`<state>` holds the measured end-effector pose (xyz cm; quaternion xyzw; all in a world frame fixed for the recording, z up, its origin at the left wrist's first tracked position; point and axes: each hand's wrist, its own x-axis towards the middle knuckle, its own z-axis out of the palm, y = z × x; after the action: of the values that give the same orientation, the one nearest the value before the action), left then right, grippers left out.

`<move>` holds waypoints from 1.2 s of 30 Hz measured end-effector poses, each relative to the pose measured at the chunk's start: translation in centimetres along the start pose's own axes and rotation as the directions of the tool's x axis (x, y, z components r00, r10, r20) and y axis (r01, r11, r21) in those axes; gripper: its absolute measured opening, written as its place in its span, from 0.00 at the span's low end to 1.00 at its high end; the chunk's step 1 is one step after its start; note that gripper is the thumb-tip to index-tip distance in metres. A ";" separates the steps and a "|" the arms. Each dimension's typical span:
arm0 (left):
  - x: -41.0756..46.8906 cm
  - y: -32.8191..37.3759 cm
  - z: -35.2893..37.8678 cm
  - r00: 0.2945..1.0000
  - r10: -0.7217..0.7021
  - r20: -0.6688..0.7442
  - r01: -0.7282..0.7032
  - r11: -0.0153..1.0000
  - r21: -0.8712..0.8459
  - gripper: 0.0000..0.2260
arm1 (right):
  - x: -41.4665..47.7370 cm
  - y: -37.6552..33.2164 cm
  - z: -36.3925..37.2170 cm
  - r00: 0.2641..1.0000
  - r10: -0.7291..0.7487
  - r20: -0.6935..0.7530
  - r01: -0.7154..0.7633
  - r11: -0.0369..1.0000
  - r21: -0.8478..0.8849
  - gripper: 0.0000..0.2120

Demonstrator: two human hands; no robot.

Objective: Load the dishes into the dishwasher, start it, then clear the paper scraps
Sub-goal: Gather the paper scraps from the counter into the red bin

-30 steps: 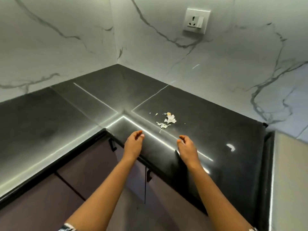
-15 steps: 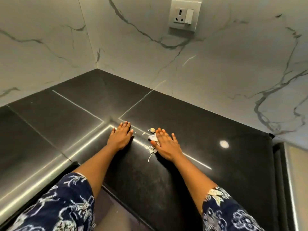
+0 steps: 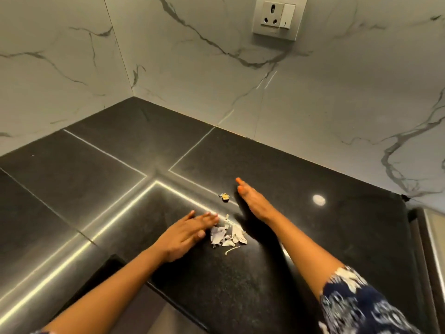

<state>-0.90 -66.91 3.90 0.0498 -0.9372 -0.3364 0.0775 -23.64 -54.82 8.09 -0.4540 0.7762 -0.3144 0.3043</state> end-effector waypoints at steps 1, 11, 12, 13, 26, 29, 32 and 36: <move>-0.8 0.2 0.0 0.978 -0.111 -0.175 0.084 0.985 -0.153 0.25 | 1.4 -0.6 0.5 0.996 -0.028 0.086 0.039 0.991 -0.130 0.24; -3.7 0.5 0.4 0.761 -0.510 -0.402 0.537 0.842 -0.051 0.31 | -6.3 -1.8 6.5 0.892 -0.189 0.410 0.336 0.885 -0.324 0.24; -3.7 0.6 0.4 0.781 -0.497 -0.377 0.535 0.845 -0.006 0.31 | -7.3 -1.7 6.8 0.891 -0.176 0.418 0.317 0.900 -0.298 0.24; -3.7 0.7 0.4 0.799 -0.490 -0.350 0.533 0.845 0.034 0.32 | -8.4 -1.5 7.0 0.894 -0.164 0.418 0.281 0.931 -0.235 0.24; -6.2 3.8 4.5 0.998 0.006 0.058 -0.036 0.848 0.529 0.25 | -12.9 0.7 7.0 0.999 -0.035 -0.003 0.031 0.926 -0.376 0.51; -7.2 4.6 5.6 0.999 0.015 -0.051 0.004 0.938 0.346 0.29 | -15.4 1.0 8.9 0.994 -0.098 0.052 0.111 0.916 -0.386 0.48; -8.2 5.3 5.9 0.969 -0.135 -0.209 0.117 0.989 -0.094 0.33 | -16.8 0.5 8.6 0.996 -0.057 0.064 0.064 0.992 -0.112 0.49; -10.2 6.9 5.8 0.830 -0.415 -0.372 0.095 0.763 -0.639 0.30 | -14.3 -0.4 7.6 1.000 0.000 -0.005 -0.001 0.995 -0.102 0.44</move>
<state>7.79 -56.49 2.76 0.2388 -0.7146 -0.5963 0.2770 -11.89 -43.81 6.35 -0.4679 0.7922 -0.2753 0.2788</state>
